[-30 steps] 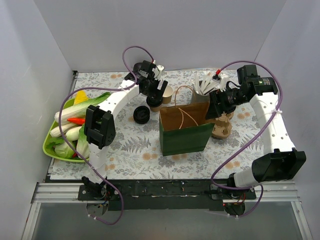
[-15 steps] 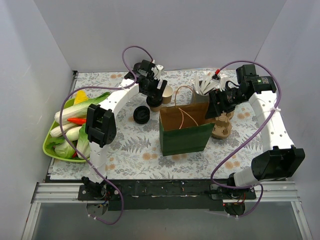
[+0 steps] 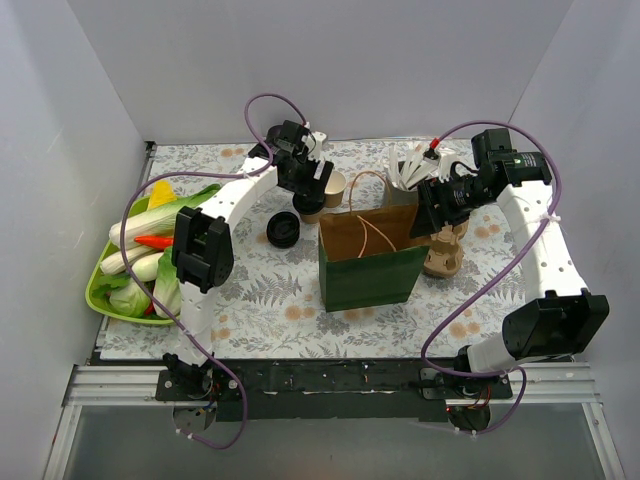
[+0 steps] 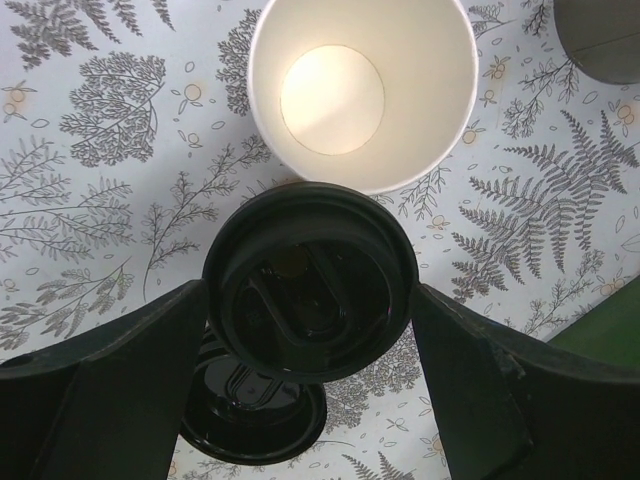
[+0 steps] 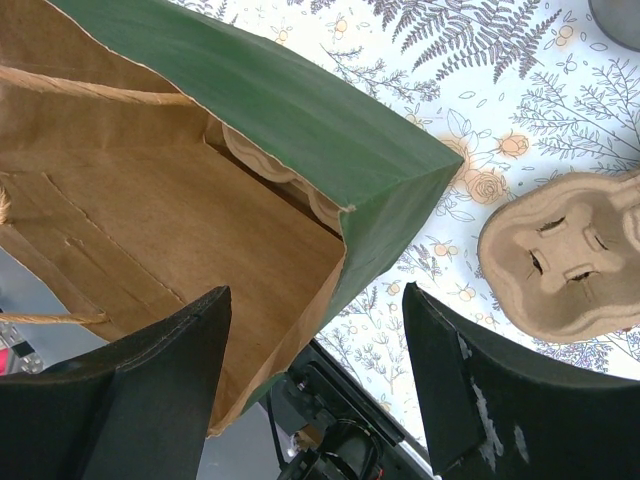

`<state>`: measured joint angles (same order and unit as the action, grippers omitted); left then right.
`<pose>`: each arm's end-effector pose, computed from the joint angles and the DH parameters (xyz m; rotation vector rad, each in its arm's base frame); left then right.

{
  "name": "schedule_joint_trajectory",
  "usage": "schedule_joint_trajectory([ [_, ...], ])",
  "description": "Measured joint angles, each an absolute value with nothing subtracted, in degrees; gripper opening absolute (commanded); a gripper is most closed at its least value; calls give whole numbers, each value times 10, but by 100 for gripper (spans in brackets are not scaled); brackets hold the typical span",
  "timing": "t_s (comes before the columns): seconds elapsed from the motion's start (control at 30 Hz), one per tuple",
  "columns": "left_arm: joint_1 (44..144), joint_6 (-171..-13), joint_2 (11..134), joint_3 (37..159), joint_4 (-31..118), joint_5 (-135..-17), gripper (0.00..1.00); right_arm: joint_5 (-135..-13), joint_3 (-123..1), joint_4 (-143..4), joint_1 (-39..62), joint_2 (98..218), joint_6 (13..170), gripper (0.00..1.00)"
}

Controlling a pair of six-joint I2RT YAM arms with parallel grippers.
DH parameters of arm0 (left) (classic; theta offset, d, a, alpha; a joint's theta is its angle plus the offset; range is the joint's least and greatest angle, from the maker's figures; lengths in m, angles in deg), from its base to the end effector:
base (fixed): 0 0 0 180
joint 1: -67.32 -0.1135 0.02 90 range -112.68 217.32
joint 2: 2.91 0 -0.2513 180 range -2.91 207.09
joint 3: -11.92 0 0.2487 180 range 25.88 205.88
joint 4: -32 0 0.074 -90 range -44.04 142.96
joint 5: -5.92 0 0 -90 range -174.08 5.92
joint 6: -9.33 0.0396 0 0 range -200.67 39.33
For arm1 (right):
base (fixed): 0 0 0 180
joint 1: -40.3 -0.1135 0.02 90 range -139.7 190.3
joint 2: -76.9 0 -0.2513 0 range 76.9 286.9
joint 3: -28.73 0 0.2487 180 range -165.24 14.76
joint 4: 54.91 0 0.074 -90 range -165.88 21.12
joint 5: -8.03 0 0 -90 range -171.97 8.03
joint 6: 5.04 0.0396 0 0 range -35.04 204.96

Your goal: Pack the takeout coffee

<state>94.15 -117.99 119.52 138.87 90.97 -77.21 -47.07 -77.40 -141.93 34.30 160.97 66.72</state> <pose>0.4160 -0.2157 0.2530 -0.1892 2.6117 -0.5788 0.2658 0.0507 0.3604 -0.7103 2.4587 0.7375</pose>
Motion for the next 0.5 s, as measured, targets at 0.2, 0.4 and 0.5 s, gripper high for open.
schedule_joint_trajectory([
  [0.2,942,-1179,1207,1389,910,-757,78,-471,-774,-1417,343,1610,667,77],
  [0.4,941,-1179,1207,1389,911,-751,70,-471,-774,-1410,343,1610,667,77],
  [0.5,941,-1177,1207,1389,911,-750,62,-471,-774,-1409,343,1611,667,77],
])
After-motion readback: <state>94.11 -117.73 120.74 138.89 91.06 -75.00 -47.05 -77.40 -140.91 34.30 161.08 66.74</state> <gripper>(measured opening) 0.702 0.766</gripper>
